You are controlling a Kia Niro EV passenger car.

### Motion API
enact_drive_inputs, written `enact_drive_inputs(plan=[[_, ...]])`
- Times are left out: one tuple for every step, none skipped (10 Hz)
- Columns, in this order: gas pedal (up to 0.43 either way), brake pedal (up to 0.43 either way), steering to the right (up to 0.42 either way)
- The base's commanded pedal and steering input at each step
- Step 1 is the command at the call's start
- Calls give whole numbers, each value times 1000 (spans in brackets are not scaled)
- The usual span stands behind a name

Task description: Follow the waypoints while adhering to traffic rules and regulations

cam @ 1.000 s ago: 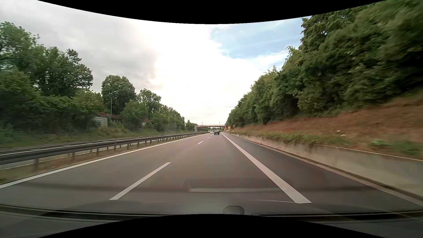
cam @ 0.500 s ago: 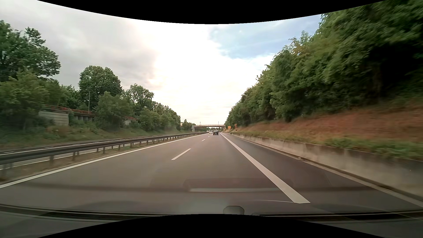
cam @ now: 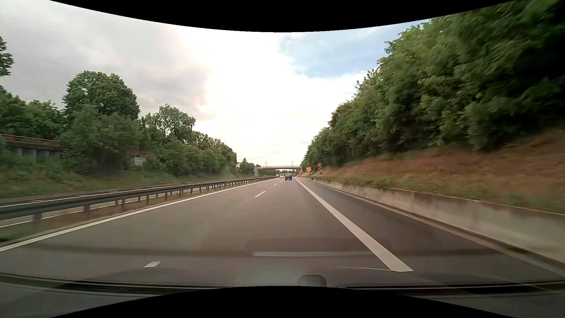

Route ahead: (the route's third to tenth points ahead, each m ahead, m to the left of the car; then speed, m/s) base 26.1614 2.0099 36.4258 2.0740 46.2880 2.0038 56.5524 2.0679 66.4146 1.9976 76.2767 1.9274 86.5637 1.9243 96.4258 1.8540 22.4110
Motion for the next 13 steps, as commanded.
enact_drive_inputs(plan=[[228, 0, -4], [228, 0, -4], [228, 0, -4], [220, 0, -4], [220, 0, -4], [197, 0, -4], [189, 0, -4], [189, 0, -4], [189, 0, -4], [189, 0, -4], [189, 0, -4], [189, 0, -4], [189, 0, -4]])
